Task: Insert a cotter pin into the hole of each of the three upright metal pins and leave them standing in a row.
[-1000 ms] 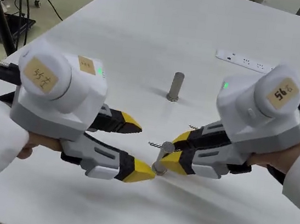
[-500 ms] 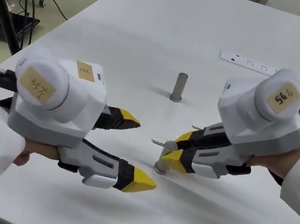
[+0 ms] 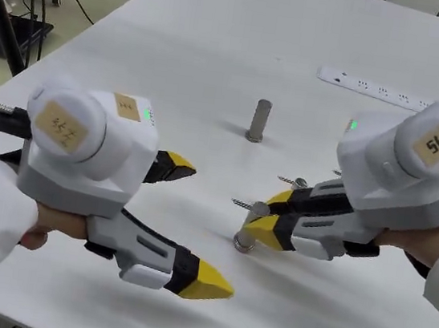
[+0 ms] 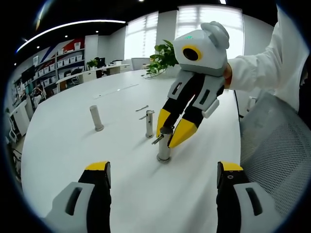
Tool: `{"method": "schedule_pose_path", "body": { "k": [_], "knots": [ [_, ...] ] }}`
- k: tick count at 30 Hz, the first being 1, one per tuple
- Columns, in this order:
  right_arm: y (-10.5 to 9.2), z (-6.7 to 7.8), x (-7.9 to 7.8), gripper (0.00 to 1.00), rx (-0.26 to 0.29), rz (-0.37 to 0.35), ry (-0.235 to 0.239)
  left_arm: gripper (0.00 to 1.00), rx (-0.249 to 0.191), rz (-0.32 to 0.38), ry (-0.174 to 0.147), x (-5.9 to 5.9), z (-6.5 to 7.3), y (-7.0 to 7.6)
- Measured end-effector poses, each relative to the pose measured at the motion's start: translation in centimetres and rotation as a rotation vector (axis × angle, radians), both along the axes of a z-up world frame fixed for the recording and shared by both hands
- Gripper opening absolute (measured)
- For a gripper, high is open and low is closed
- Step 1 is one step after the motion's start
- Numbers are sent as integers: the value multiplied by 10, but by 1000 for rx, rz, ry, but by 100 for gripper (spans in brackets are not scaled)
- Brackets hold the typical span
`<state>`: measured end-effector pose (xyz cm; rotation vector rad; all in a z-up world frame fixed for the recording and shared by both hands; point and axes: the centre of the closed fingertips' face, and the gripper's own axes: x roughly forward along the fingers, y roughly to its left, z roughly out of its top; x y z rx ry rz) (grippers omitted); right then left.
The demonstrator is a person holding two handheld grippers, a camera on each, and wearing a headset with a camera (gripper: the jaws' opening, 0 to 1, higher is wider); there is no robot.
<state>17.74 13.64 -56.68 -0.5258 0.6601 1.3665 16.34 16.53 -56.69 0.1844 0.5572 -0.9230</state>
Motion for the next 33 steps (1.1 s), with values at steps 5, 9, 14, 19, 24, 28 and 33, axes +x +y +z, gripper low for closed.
{"method": "schedule_pose_path", "body": {
  "k": [5,9,14,19,24,28,33],
  "knots": [
    [-18,13,-7,7,25,11,-5,92,-7,-7,12,0,1,-3],
    [-39,20,-7,7,17,21,-14,94,-14,-18,26,-3,0,-8],
    [-64,28,1,7,14,22,-12,95,-13,-24,31,-5,-1,-13],
    [-85,30,23,7,9,-6,-34,99,-17,-22,31,-5,1,-17],
    [-94,28,41,7,3,-22,-46,99,-30,-4,30,-3,7,-16],
    [-96,25,50,7,-17,-19,-59,99,-12,15,19,-1,13,-11],
    [-96,20,54,7,-19,-15,-68,99,-23,48,0,5,23,-8]
  ]
}}
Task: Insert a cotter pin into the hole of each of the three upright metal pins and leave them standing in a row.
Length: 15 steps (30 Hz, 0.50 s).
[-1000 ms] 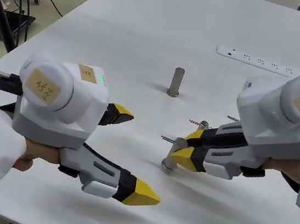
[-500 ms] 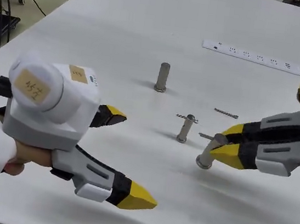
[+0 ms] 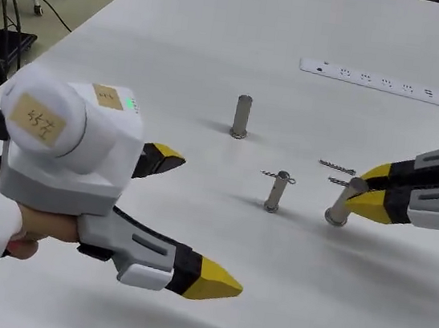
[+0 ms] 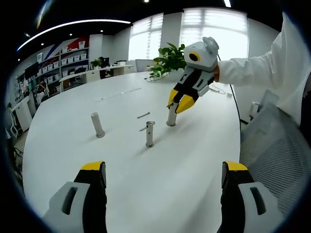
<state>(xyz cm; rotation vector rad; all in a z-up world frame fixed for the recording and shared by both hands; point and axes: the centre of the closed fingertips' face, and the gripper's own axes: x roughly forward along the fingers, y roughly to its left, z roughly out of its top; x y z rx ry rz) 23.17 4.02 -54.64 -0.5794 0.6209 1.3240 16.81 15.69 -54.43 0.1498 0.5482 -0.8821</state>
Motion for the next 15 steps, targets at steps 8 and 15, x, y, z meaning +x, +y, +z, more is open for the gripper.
{"method": "schedule_pose_path", "body": {
  "k": [8,15],
  "knots": [
    [3,-8,5,7,9,8,5,99,13,49,5,6,-1,8],
    [3,-20,4,7,-16,27,-1,99,8,87,-3,10,1,14]
  ]
}}
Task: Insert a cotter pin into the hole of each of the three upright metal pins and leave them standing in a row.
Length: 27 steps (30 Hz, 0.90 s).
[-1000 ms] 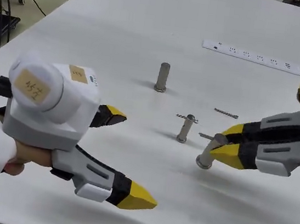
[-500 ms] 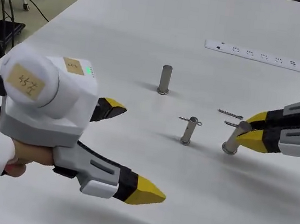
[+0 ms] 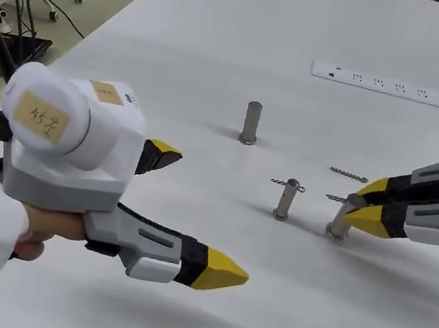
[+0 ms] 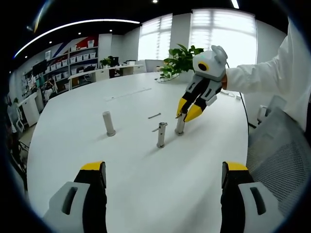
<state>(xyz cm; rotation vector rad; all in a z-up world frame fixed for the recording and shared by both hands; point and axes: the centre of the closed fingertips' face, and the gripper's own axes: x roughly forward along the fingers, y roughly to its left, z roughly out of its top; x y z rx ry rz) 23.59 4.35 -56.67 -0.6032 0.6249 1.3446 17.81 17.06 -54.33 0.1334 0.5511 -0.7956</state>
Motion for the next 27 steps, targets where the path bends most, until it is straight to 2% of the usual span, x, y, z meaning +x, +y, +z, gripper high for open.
{"method": "schedule_pose_path", "body": {
  "k": [8,18,20,25,26,27],
  "knots": [
    [-1,-1,5,7,20,-19,2,99,8,9,5,0,-1,4],
    [1,1,4,8,37,-61,35,99,9,5,8,0,-1,3],
    [2,2,3,8,37,-47,15,99,10,9,14,-1,-1,4],
    [3,17,6,12,77,-93,4,99,13,13,15,-4,2,5],
    [0,19,9,15,66,-119,-13,99,13,14,12,-4,2,5],
    [-2,22,10,18,63,-112,-39,99,12,15,11,-5,3,5]
  ]
}}
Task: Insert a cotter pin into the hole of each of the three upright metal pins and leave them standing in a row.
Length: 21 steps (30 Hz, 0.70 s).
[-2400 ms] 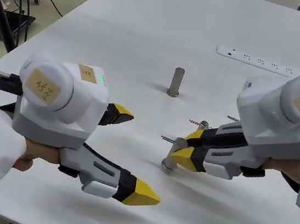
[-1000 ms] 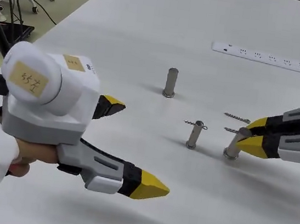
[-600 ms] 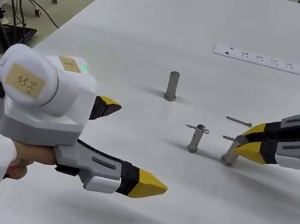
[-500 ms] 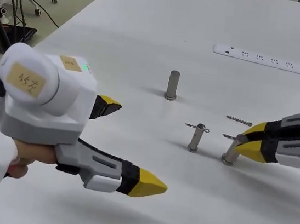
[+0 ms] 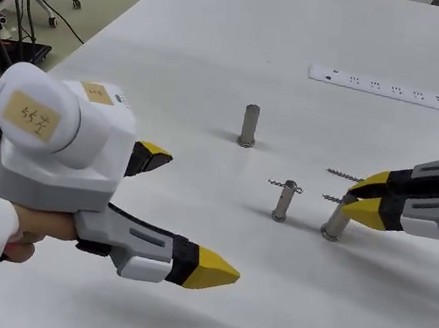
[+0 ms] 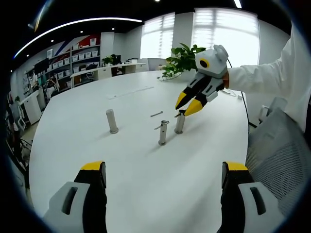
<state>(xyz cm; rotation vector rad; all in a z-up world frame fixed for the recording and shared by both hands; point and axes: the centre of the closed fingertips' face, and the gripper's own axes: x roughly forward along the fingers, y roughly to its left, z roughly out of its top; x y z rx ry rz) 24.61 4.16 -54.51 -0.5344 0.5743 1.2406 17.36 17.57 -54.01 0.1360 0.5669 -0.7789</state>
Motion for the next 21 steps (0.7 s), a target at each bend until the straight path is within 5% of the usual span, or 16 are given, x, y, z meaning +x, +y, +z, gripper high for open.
{"method": "schedule_pose_path", "body": {
  "k": [3,5,11,16,21],
  "knots": [
    [-3,11,-3,27,36,-74,33,99,-9,6,-8,0,5,-1],
    [-2,25,-8,38,77,-77,-5,99,-14,8,-11,0,7,-1],
    [-2,53,-32,56,193,-133,9,99,12,6,-12,-3,8,-1],
    [-8,59,-43,76,217,-187,-7,99,-28,30,-12,-3,15,-3],
    [-14,56,-57,80,246,-245,29,99,-54,33,-14,-6,19,-8]
  ]
}}
